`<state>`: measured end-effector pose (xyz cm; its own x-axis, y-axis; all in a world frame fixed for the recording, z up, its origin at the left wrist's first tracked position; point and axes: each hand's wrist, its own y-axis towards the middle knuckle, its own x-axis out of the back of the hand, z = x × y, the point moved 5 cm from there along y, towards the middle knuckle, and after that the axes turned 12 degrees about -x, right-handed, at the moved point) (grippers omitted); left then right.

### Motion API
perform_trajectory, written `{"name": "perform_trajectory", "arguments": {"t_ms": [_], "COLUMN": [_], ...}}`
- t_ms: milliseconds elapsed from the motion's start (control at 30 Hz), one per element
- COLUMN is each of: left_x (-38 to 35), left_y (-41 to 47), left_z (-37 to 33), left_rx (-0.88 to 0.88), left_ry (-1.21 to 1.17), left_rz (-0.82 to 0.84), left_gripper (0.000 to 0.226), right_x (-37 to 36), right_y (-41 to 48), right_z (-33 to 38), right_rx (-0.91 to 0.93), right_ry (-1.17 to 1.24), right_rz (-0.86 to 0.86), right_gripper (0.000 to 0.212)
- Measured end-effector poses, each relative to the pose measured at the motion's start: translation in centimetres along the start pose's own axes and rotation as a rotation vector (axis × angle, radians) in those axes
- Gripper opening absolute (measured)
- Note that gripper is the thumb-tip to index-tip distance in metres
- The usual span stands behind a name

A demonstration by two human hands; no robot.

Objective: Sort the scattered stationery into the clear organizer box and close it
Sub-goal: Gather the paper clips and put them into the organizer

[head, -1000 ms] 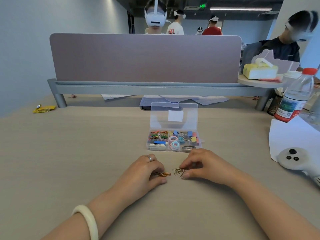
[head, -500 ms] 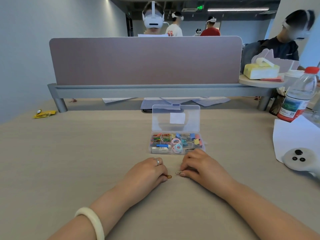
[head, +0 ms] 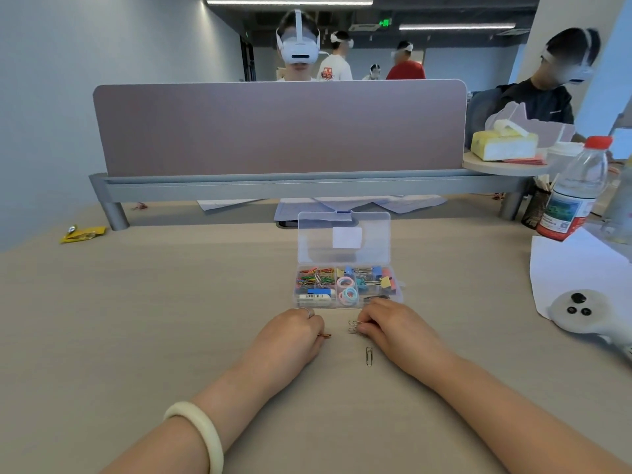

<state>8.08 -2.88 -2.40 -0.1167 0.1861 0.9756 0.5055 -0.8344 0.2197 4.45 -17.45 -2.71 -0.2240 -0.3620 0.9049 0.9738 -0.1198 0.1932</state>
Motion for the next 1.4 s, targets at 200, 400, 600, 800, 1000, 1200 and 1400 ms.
{"name": "perform_trajectory", "arguments": {"t_ms": [200, 400, 600, 800, 1000, 1200, 1400], "left_x": [-0.1, 0.5, 2.9, 0.4, -0.4, -0.9, -0.5], "left_y": [0.2, 0.5, 3.6, 7.0, 7.6, 7.5, 6.9], "left_z": [1.5, 2.7, 6.6, 9.3, 9.9, 10.1, 10.4], "left_rx": [0.049, 0.127, 0.241, 0.259, 0.24, 0.199, 0.223], "left_ry": [-0.259, -0.632, -0.624, -0.399, -0.312, -0.303, -0.351], "left_rz": [-0.102, -0.24, -0.468, -0.34, -0.385, -0.431, -0.496], "left_gripper": [0.015, 0.01, 0.007, 0.01, 0.013, 0.015, 0.014], "right_x": [0.6, 0.5, 1.0, 2.7, 2.4, -0.1, -1.0], "right_y": [-0.3, -0.4, -0.3, 2.4, 9.1, 12.2, 12.2], "right_z": [-0.9, -1.0, -1.1, -0.4, 1.8, 2.9, 2.4], "right_rx": [-0.092, -0.111, -0.125, -0.15, -0.206, -0.196, -0.133], "right_ry": [0.125, 0.179, 0.22, 0.312, 0.174, -0.034, -0.241], "right_rz": [0.011, 0.02, -0.017, -0.102, -0.126, -0.094, -0.038], "right_gripper": [0.008, 0.013, 0.018, 0.021, 0.014, 0.021, 0.028]}}
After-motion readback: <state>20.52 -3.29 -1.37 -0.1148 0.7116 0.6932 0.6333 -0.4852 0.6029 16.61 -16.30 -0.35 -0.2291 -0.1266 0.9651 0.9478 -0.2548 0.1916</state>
